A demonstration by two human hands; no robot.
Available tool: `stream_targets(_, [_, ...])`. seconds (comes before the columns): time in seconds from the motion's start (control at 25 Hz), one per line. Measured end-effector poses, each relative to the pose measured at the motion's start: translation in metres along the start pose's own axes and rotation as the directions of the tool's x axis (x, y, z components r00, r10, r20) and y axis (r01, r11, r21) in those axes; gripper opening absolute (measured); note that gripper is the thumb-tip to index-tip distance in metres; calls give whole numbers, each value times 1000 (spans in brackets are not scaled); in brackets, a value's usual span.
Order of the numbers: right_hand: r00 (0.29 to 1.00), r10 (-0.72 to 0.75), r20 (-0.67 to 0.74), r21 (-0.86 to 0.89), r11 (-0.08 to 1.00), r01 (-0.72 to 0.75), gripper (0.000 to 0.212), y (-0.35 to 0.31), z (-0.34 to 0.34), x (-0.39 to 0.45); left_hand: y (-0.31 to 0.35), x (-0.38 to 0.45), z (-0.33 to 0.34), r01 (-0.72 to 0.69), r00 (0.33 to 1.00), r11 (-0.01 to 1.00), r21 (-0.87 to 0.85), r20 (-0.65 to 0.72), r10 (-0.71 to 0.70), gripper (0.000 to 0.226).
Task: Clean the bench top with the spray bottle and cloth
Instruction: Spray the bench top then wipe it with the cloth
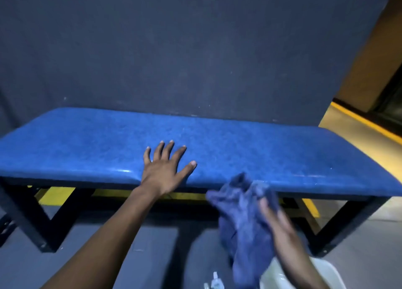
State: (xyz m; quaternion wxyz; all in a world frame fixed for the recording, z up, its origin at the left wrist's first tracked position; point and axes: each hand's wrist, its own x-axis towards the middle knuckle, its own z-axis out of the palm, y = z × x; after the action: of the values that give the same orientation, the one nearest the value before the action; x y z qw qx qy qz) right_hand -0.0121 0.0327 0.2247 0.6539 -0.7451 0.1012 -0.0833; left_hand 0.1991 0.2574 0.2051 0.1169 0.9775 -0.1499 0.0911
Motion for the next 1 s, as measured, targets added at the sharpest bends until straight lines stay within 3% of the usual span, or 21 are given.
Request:
stream_targets(0.08, [951, -215, -224, -88, 976, 199, 45, -46, -32, 36, -1, 0, -5, 2, 1000, 999, -44, 29, -1, 80])
stream_targets(0.12, [912, -298, -283, -229, 944, 237, 42, -57, -43, 59, -1, -1, -8, 10, 999, 997, -71, 39, -8, 83])
stream_targets(0.16, [892, -360, -275, -420, 879, 226, 52, -59, -48, 84, -1, -1, -12, 18, 999, 996, -92, 51, -14, 86])
stream_targets(0.24, [940, -285, -187, -742, 668, 55, 74, -40, -39, 130, -1, 2, -19, 35, 996, 988, -151, 84, -22, 87])
stream_targets(0.32, [983, -157, -98, -910, 414, -25, 67, -20, -21, 165, -7, 8, -26, 38, 996, 966, -255, 91, -15, 83])
stream_targets(0.4, [990, -142, -11, -919, 392, 46, 62, -22, -2, 187, -26, 14, -33, 9, 1000, 959, -283, 3, -9, 76])
stream_targets(0.48, [990, -126, 57, -915, 391, 102, 64, -28, 14, 205, -54, 14, -36, 5, 993, 985, -170, -114, -24, 66])
stream_targets(0.6, [992, -66, 107, -914, 385, 124, 67, -33, 35, 231, -78, 0, -30, 93, 988, 994, -62, -121, -100, 62])
stream_targets(0.8, [980, -77, 185, -890, 409, 201, 71, -42, 80, 270, -75, 1, -18, 82, 976, 997, -12, -201, -83, 62])
stream_targets(0.92, [946, -102, 306, -859, 399, 321, 66, -51, 123, 283, -80, 0, -13, 81, 964, 997, -6, -252, -80, 59])
stream_targets(1.0, [881, -167, 442, -786, 400, 470, 63, -56, 147, 272, -80, 1, -12, 85, 961, 996, -3, -264, -83, 57])
